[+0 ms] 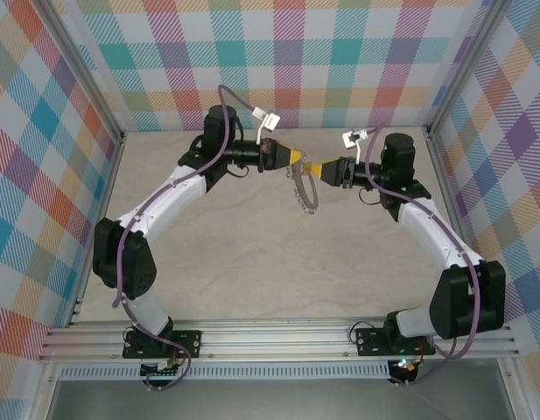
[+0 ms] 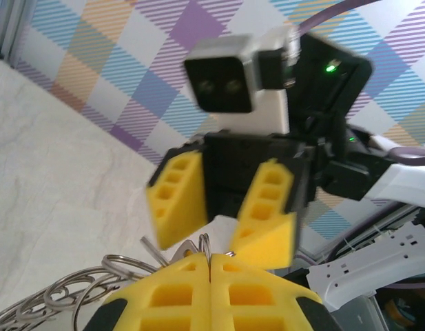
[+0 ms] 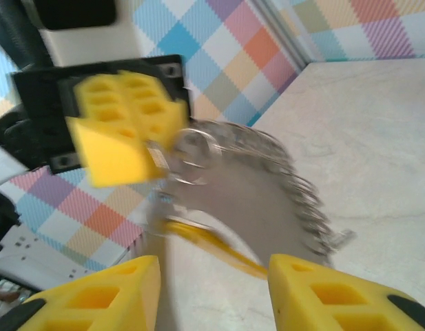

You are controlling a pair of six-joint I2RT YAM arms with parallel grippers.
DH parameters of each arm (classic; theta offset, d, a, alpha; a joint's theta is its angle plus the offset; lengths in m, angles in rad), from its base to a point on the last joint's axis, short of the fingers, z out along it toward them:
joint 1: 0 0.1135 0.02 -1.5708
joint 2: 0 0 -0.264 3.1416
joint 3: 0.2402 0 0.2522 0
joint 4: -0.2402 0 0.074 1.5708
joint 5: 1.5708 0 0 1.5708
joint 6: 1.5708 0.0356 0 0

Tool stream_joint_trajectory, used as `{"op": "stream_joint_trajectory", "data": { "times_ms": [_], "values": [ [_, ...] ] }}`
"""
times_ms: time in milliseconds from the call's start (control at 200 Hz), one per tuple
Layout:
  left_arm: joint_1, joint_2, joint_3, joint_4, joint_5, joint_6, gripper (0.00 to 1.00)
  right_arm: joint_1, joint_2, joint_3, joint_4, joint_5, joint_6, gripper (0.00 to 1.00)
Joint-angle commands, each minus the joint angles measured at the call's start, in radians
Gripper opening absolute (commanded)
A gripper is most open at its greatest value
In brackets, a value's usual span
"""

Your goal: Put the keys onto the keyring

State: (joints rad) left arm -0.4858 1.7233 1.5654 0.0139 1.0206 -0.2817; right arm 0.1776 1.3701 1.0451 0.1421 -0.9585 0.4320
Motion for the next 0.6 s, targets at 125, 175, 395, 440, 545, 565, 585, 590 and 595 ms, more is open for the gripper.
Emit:
{"op": "stream_joint_trajectory", "data": {
  "times_ms": [125,175,395,440,545,565,585,590,595],
  "values": [
    [-0.030,-0.075,0.000,0.070,0.031,-0.014,0.00,0.003,-0.050,-0.050,0.096,0.082,0.022,0.58],
    [-0.034,-0.079,0.003,0.065,0.035,-0.011,0.00,0.007,-0.059,-0.056,0.101,0.080,0.023,0.59],
    [-0.052,-0.074,0.020,0.037,0.047,0.010,0.00,0.029,-0.109,-0.060,0.105,0.045,0.006,0.62],
    [-0.055,-0.074,0.024,0.031,0.047,0.013,0.00,0.034,-0.119,-0.057,0.099,0.036,-0.002,0.62],
    [-0.061,-0.069,0.031,0.027,0.052,0.016,0.00,0.045,-0.132,-0.048,0.081,0.022,-0.016,0.62],
    [-0.062,-0.068,0.034,0.027,0.049,0.016,0.00,0.048,-0.133,-0.045,0.081,0.018,-0.018,0.62],
    [-0.063,-0.066,0.035,0.026,0.050,0.016,0.00,0.050,-0.134,-0.044,0.076,0.016,-0.021,0.62],
    [-0.063,-0.067,0.035,0.025,0.049,0.016,0.00,0.051,-0.134,-0.043,0.076,0.016,-0.022,0.62],
    [-0.063,-0.067,0.036,0.025,0.049,0.016,0.00,0.052,-0.134,-0.042,0.075,0.016,-0.022,0.62]
  ]
}}
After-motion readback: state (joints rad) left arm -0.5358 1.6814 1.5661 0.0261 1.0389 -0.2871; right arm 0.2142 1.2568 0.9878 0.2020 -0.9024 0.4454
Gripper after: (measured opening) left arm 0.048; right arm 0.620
